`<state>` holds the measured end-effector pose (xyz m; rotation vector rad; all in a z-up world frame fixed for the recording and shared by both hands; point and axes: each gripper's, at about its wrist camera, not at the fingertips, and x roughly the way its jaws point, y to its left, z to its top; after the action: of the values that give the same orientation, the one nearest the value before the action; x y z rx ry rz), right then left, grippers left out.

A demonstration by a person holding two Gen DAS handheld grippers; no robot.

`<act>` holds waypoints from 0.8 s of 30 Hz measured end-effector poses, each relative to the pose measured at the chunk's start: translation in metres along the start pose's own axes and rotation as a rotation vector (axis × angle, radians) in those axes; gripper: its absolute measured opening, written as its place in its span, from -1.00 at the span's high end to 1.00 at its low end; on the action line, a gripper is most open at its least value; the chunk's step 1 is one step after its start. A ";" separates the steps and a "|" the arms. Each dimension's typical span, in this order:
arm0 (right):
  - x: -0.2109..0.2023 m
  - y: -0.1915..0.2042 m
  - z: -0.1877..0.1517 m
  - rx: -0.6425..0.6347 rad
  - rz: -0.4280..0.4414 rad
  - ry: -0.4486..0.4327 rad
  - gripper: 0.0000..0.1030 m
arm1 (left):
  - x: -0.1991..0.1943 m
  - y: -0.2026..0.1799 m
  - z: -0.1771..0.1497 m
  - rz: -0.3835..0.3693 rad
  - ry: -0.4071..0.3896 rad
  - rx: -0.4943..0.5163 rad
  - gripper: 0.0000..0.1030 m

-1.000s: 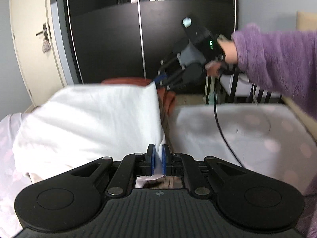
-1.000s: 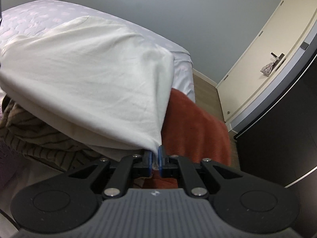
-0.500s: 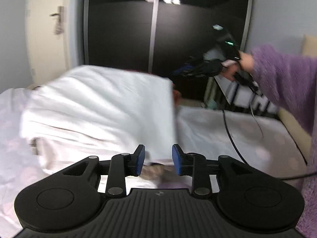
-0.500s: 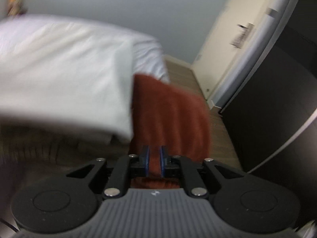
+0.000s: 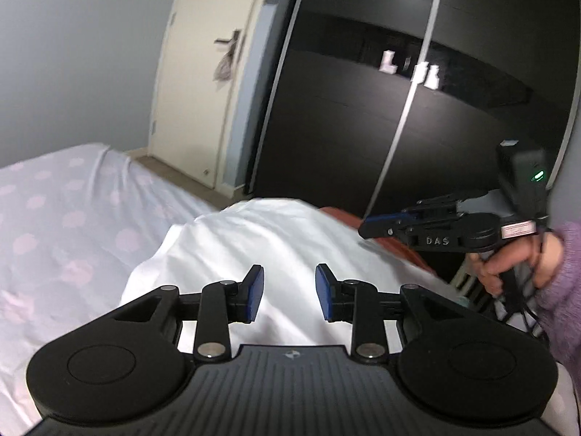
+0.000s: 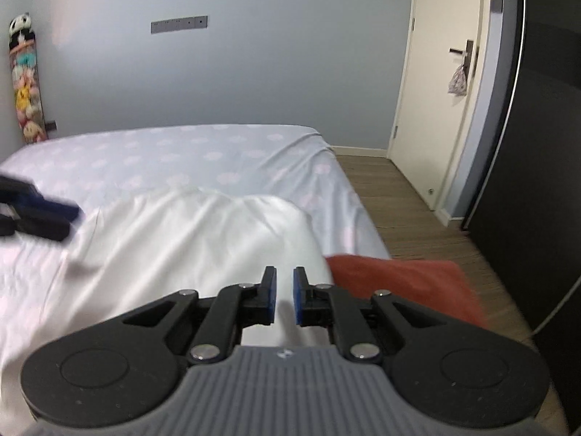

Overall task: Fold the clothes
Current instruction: 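Lower the folded shirt onto the clothes stack and open both grippers, then press the folded shirt flat on the stack with both grippers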

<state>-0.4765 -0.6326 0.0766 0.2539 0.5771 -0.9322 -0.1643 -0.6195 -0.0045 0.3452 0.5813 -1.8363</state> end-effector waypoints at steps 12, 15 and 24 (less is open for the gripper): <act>0.072 -0.006 0.003 0.161 0.004 0.038 0.86 | 0.032 0.055 -0.043 0.104 0.081 -0.063 0.92; 0.081 -0.009 -0.004 0.188 -0.016 0.043 0.86 | 0.032 0.054 -0.043 0.104 0.078 -0.056 0.93; 0.057 -0.012 -0.004 0.200 -0.108 0.035 0.80 | -0.002 0.035 -0.040 0.170 0.069 -0.018 0.88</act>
<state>-0.4616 -0.6770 0.0418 0.4224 0.5337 -1.0932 -0.1322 -0.6046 -0.0448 0.4342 0.5969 -1.6604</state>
